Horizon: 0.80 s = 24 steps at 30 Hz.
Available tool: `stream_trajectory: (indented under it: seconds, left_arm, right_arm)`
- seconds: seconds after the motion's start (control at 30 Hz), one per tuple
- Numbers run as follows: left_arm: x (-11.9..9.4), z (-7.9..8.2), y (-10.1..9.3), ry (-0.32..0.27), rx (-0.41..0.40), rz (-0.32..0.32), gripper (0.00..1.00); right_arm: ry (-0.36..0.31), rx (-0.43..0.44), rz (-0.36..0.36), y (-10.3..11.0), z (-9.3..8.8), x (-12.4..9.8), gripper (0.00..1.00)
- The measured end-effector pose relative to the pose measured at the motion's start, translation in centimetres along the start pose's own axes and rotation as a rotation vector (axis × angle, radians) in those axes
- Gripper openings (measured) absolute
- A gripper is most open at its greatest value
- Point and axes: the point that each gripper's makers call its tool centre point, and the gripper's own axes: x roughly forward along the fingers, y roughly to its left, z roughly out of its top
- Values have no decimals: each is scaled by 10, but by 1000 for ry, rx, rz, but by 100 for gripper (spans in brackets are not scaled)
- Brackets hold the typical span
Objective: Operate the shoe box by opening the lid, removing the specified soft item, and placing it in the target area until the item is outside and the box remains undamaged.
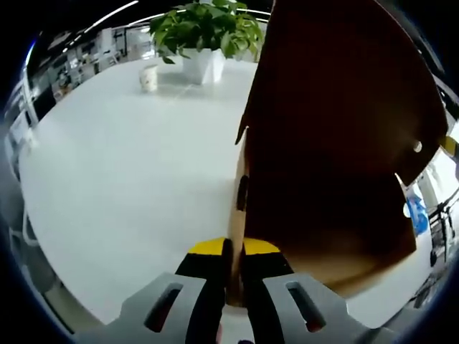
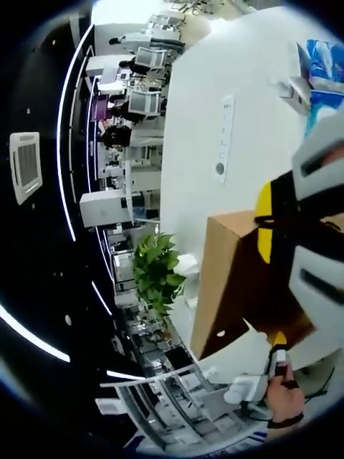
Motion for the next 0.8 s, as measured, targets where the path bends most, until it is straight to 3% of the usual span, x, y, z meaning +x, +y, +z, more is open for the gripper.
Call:
stream_trajectory:
  seconds: [0.37, 0.8]
  left_arm:
    - [-2, -1, -1, -9, 1, -19, 4]
    - [-1, 1, -2, -31, 22, -69, 5]
  right_arm:
    - [-8, -63, -39, 4, -10, -10, 0]
    - [-1, -66, -48, 8, -28, -19, 0]
